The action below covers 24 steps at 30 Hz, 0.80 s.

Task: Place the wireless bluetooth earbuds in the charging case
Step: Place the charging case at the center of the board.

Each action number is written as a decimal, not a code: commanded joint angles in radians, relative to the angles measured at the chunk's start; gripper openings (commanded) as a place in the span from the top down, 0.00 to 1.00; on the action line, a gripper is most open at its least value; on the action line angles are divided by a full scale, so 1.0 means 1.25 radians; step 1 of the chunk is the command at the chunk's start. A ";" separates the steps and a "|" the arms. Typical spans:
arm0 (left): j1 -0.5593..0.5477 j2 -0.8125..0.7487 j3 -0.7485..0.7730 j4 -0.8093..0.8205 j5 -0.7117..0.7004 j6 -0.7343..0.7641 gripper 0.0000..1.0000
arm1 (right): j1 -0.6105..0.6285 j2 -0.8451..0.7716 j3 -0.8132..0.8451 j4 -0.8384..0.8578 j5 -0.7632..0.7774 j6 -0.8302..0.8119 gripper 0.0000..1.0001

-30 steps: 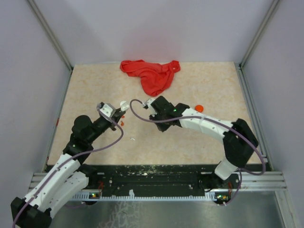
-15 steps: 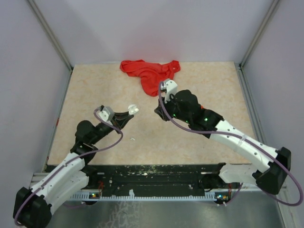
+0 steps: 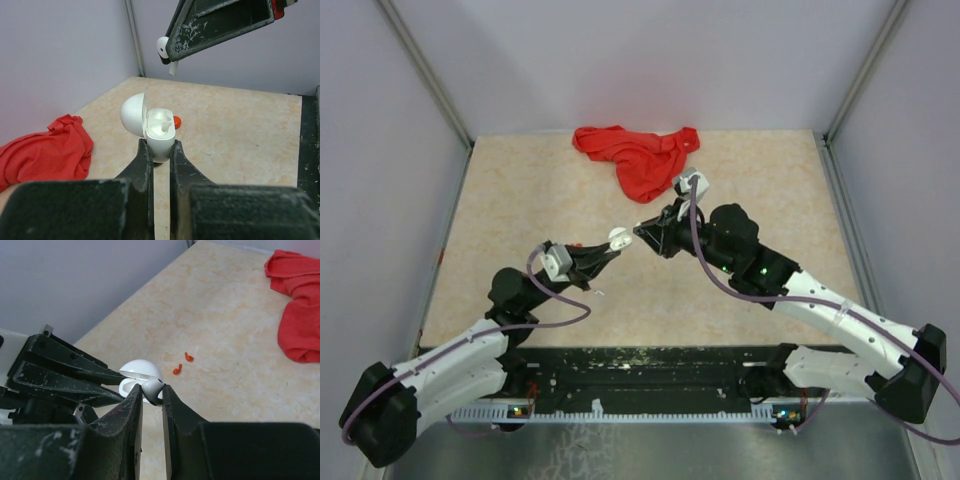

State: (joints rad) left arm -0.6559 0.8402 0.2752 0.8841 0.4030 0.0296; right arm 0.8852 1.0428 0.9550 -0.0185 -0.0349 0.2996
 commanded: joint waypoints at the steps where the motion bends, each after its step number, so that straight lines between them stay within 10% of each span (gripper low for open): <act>1: -0.015 0.014 -0.015 0.113 -0.015 0.055 0.99 | 0.023 -0.019 -0.003 0.108 -0.022 0.016 0.92; 24: -0.059 0.031 -0.022 0.180 -0.058 0.066 0.99 | 0.036 0.017 -0.055 0.223 -0.067 0.084 0.92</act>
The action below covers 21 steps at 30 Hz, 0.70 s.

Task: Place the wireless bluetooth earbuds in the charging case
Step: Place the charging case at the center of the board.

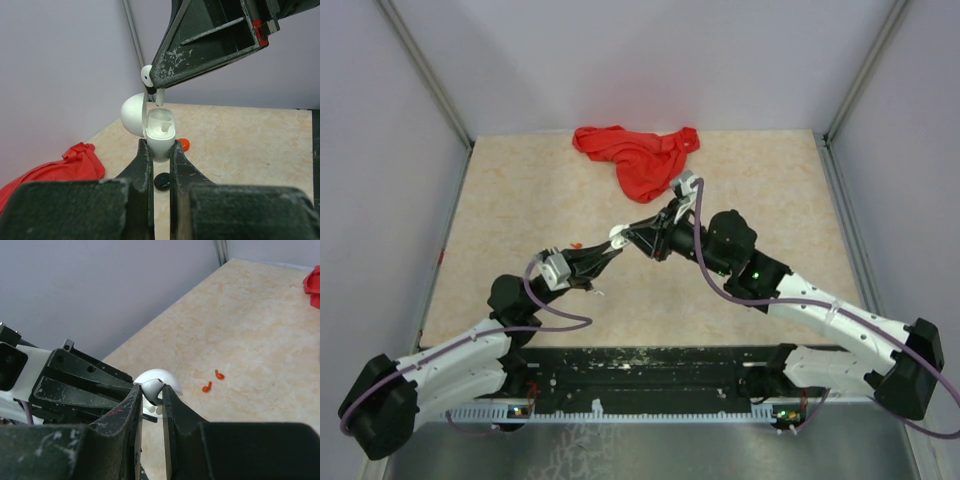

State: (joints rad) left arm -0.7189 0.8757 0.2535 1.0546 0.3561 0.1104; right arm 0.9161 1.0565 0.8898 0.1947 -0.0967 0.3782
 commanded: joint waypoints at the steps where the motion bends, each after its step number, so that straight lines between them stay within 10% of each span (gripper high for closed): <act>1: -0.010 0.004 -0.006 0.049 -0.023 -0.001 0.99 | 0.012 0.007 -0.004 0.055 -0.016 0.022 0.92; 21: -0.027 -0.007 -0.006 0.060 -0.060 -0.019 0.99 | 0.048 0.034 -0.001 0.040 0.055 0.000 0.81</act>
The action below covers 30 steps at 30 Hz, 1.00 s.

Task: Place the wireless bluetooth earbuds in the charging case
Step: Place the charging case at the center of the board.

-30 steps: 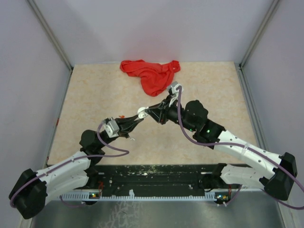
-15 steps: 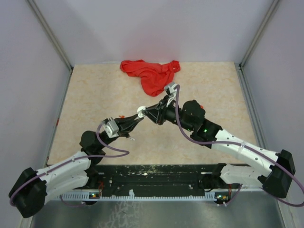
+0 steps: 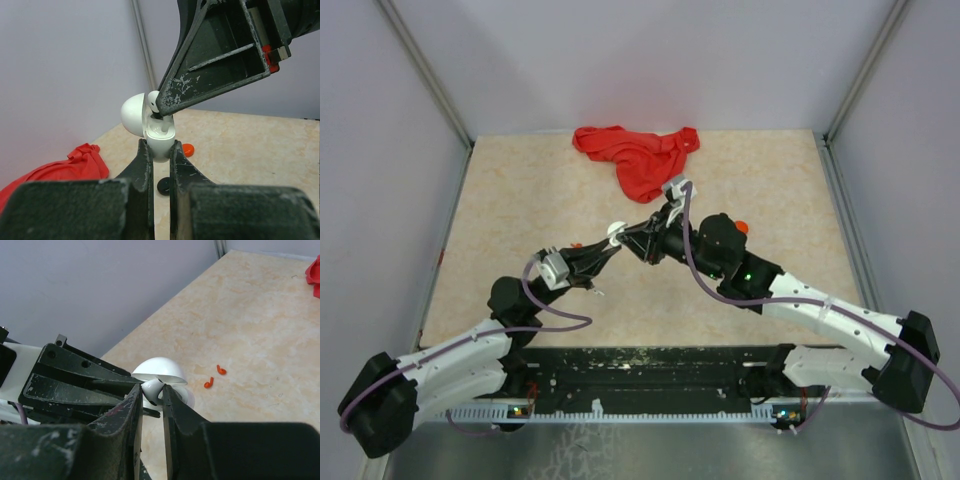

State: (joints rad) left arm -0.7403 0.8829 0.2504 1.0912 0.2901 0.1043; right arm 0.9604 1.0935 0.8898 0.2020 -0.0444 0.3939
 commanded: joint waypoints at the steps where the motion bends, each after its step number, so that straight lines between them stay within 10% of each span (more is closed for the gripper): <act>1: -0.010 -0.014 -0.003 0.030 -0.009 -0.016 0.99 | 0.012 0.005 0.000 0.032 0.008 -0.014 0.77; 14: -0.013 -0.021 0.001 -0.057 -0.056 -0.038 0.99 | 0.013 -0.037 0.032 -0.022 0.045 -0.079 0.58; 30: -0.013 -0.041 0.035 -0.200 -0.023 -0.017 0.99 | 0.013 0.027 0.181 -0.272 -0.025 -0.190 0.58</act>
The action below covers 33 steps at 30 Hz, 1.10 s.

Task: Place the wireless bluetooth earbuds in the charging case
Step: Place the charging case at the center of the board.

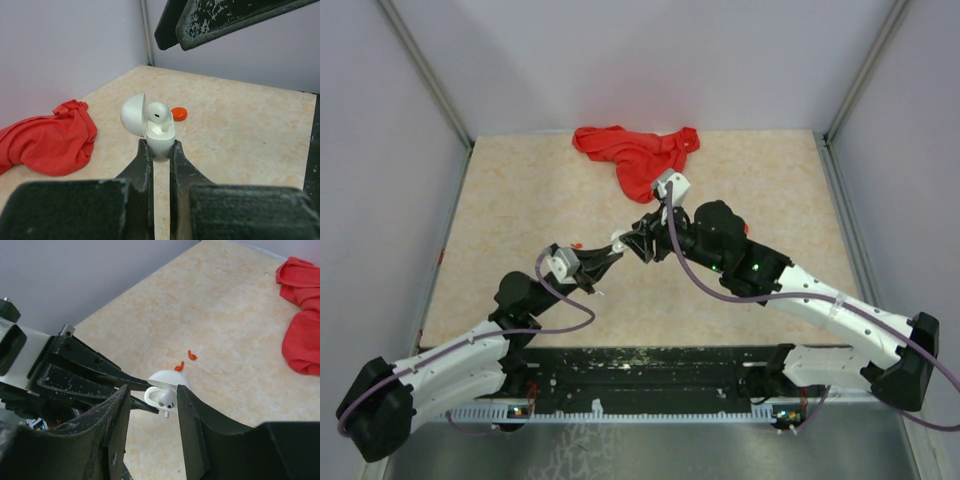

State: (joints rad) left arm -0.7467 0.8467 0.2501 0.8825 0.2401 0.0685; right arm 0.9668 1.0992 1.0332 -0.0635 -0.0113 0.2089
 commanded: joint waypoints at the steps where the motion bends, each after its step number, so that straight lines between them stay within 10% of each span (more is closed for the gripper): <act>1: -0.008 -0.013 0.037 -0.039 0.023 0.014 0.99 | 0.008 0.030 0.076 -0.076 -0.058 -0.049 0.59; 13: -0.008 -0.023 0.049 -0.084 0.077 0.024 0.99 | 0.008 0.067 0.118 -0.216 -0.032 -0.138 0.65; 33: -0.025 -0.016 0.040 -0.040 0.001 0.042 0.99 | 0.008 0.114 0.148 -0.193 0.092 0.072 0.87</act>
State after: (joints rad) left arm -0.7567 0.8375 0.2840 0.7650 0.3027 0.0952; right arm 0.9688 1.2247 1.1370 -0.3351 0.0151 0.1936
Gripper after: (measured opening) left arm 0.085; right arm 0.144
